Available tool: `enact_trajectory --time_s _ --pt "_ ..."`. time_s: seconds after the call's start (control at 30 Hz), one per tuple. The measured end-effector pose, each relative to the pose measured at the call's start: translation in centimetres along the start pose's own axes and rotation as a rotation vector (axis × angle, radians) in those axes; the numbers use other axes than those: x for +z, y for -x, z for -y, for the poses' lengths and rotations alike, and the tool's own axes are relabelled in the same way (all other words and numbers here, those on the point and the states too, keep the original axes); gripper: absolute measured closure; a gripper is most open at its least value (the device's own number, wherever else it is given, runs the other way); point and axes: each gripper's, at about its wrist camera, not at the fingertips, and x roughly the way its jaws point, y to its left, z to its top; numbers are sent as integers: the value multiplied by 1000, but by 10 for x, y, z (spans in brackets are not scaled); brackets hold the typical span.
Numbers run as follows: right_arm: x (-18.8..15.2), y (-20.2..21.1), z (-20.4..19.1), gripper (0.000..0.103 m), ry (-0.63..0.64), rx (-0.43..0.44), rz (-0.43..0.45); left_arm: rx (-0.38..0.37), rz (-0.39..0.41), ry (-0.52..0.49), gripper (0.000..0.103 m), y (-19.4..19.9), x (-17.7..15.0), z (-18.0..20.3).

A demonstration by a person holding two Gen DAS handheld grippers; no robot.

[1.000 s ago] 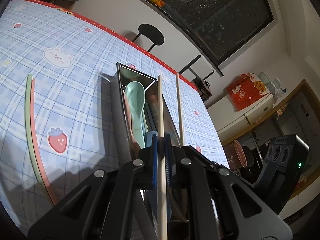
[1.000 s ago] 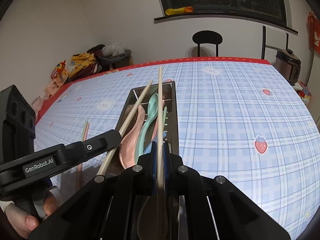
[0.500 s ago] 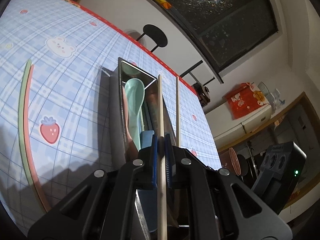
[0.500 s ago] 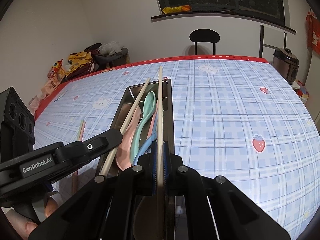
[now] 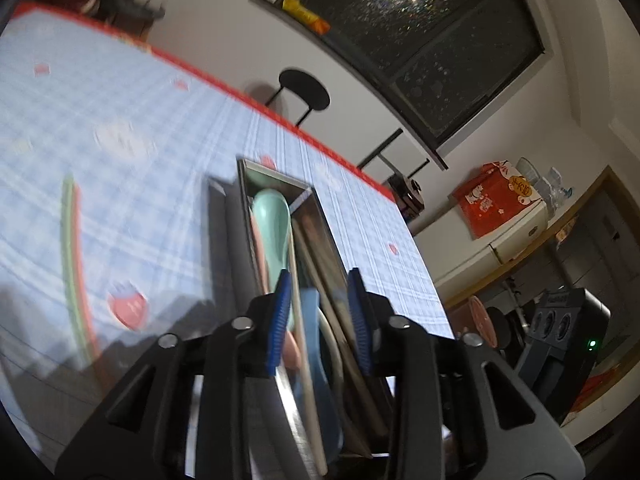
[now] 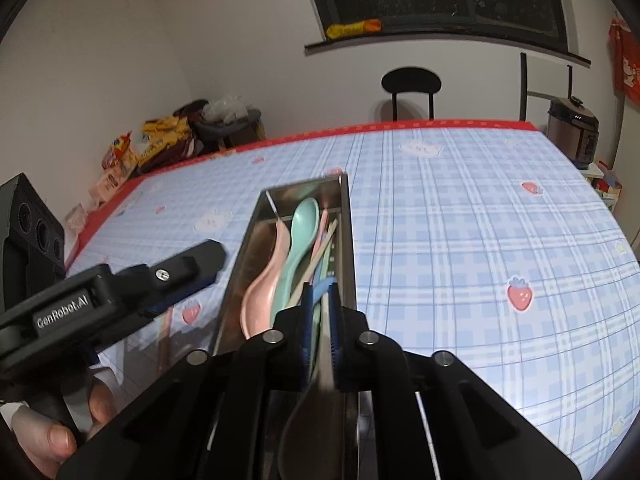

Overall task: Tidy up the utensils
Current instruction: 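Lower the chopsticks into the tray and open both grippers, then move both grippers to the green and pink chopsticks on the table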

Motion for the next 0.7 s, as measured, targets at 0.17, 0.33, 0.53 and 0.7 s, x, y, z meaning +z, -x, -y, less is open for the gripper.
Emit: enact_trajectory --time_s 0.17,0.33,0.53,0.7 --pt "5 14 4 32 -23 -74 74 74 66 -73 50 30 18 -7" --pt "6 24 8 5 -41 -188 131 166 122 -136 17 64 32 -20" --pt "1 33 2 5 -46 -300 174 274 118 -262 6 100 38 -41" --pt "-7 45 -22 5 1 -286 173 348 100 -348 6 127 43 -66"
